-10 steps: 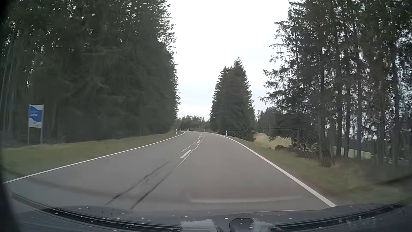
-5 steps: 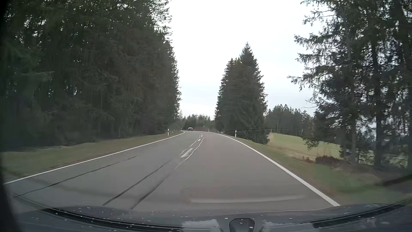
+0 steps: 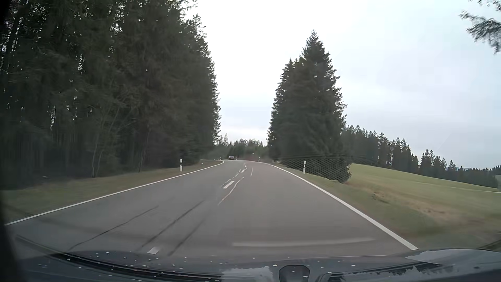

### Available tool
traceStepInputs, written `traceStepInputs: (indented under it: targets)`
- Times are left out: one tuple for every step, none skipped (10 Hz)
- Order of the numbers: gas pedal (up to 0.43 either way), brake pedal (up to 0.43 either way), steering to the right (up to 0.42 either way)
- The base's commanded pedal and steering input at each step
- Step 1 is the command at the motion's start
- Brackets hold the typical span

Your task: Follow the waypoints while adhering to traffic rules and regulations

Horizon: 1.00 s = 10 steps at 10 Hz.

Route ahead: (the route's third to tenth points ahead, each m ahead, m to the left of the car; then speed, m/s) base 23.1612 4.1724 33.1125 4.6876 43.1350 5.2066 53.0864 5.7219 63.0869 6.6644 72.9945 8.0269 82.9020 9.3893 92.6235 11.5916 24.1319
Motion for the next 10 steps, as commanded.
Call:
traceStepInputs:
  targets:
    - [0.130,0.000,-0.011]
    - [0.130,0.000,-0.011]
    - [0.130,0.000,-0.011]
    - [0.130,0.000,-0.011]
    - [0.130,0.000,-0.011]
    - [0.130,0.000,-0.011]
    - [0.130,0.000,-0.011]
    - [0.130,0.000,-0.011]
    - [0.130,0.000,-0.013]
    - [0.130,0.000,-0.015]
